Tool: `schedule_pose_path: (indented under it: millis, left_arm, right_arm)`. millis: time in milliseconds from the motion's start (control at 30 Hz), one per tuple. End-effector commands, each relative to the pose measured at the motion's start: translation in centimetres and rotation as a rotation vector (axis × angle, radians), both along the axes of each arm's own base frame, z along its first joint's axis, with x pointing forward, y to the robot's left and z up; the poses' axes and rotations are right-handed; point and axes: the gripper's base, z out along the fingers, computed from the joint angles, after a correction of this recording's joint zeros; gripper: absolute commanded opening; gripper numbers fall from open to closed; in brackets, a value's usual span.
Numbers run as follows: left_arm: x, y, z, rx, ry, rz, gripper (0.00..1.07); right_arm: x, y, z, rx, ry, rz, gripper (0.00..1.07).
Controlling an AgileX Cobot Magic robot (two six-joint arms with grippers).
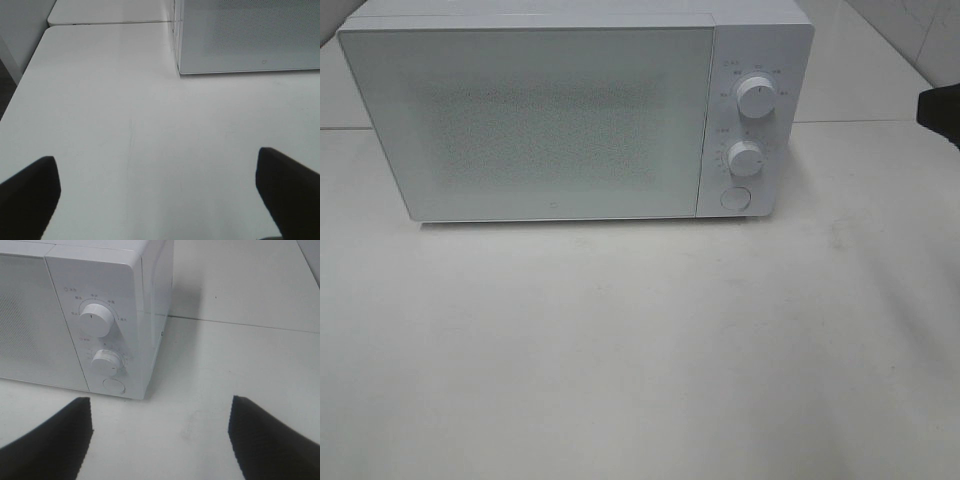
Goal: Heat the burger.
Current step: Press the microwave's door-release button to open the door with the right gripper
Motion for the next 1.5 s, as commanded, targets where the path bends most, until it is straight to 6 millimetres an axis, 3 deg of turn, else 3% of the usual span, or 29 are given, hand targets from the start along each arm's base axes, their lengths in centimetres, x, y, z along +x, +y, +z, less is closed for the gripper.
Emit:
schedule_pose_path:
  millis: [33, 200, 567, 867, 1500]
  left_arm:
    - [-0.1, 0.0, -0.1, -0.003, -0.009, 0.001, 1.00]
    - [-0.1, 0.0, -0.1, -0.003, -0.009, 0.001, 1.00]
    - [-0.1, 0.0, -0.1, -0.003, -0.009, 0.001, 1.00]
    - [-0.1, 0.0, -0.1, -0.003, -0.009, 0.001, 1.00]
    - [-0.1, 0.0, -0.1, -0.003, -0.009, 0.001, 1.00]
  right_arm:
    - [0.6, 0.0, 0.3, 0.022, -0.036, -0.014, 0.76]
    - [2.4, 0.3, -2.1, 0.038, -0.130, -0.011, 0.76]
    - [2.6, 0.4, -6.5, 0.075, -0.341, -0.003, 0.76]
    - [2.7, 0.0, -9.3, 0.093, -0.306, -0.111, 0.76]
    - [2.0, 5.8, -14.2, -0.002, -0.257, -0.079, 0.76]
